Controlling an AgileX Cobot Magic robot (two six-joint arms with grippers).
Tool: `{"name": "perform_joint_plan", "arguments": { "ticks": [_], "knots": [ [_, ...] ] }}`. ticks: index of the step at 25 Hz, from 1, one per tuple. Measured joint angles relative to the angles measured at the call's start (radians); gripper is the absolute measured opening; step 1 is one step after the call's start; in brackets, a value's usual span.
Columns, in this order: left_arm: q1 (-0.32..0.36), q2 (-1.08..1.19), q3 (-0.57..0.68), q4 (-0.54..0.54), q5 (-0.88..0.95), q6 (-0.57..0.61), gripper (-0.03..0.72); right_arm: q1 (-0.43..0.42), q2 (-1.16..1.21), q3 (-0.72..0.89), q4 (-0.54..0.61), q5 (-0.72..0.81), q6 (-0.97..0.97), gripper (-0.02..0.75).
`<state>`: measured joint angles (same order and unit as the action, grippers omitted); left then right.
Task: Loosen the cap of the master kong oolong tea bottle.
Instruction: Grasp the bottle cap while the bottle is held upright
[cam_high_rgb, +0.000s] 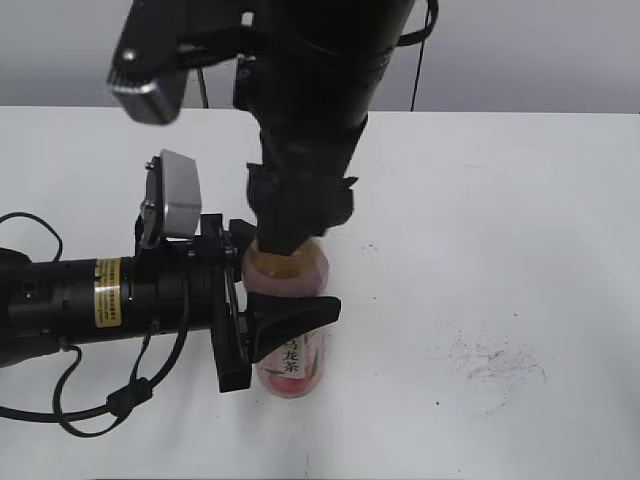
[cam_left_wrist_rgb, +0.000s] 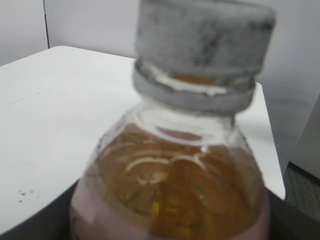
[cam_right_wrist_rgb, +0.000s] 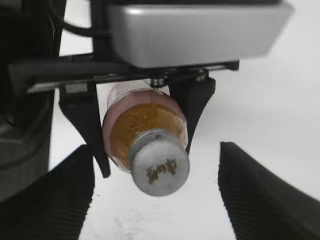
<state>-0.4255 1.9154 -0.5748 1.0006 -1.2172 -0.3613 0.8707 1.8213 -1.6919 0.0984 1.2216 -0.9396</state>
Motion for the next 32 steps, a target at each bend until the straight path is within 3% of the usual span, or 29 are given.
{"name": "perform_joint_plan", "arguments": {
  "ticks": [7, 10, 18, 20, 23, 27, 32],
  "knots": [
    [0.000, 0.000, 0.000, 0.001, 0.000, 0.000, 0.445, 0.000, 0.000, 0.000, -0.035, -0.004, 0.787, 0.577],
    [0.000, 0.000, 0.000, 0.001, 0.000, 0.000, 0.445, 0.000, 0.000, 0.000, -0.042, -0.002, 0.940, 0.553],
    [0.000, 0.000, 0.000, 0.001, 0.000, 0.000, 0.445, 0.000, 0.000, 0.000, -0.032, -0.002, 0.972, 0.315],
    [0.000, 0.000, 0.000, 0.001, 0.000, 0.000, 0.445, 0.001, 0.000, 0.000, -0.025, -0.002, 0.957, 0.285],
    [0.000, 0.000, 0.000, 0.001, 0.000, 0.000, 0.445, 0.001, 0.000, 0.000, -0.024, -0.002, 0.950, 0.309],
    [0.000, 0.000, 0.000, 0.001, 0.000, 0.000, 0.445, 0.001, 0.000, 0.000, -0.024, -0.001, 0.947, 0.424],
    [0.000, 0.000, 0.000, 0.001, 0.000, 0.000, 0.445, 0.001, 0.000, 0.000, -0.017, -0.001, 0.946, 0.456]
  ]
}}
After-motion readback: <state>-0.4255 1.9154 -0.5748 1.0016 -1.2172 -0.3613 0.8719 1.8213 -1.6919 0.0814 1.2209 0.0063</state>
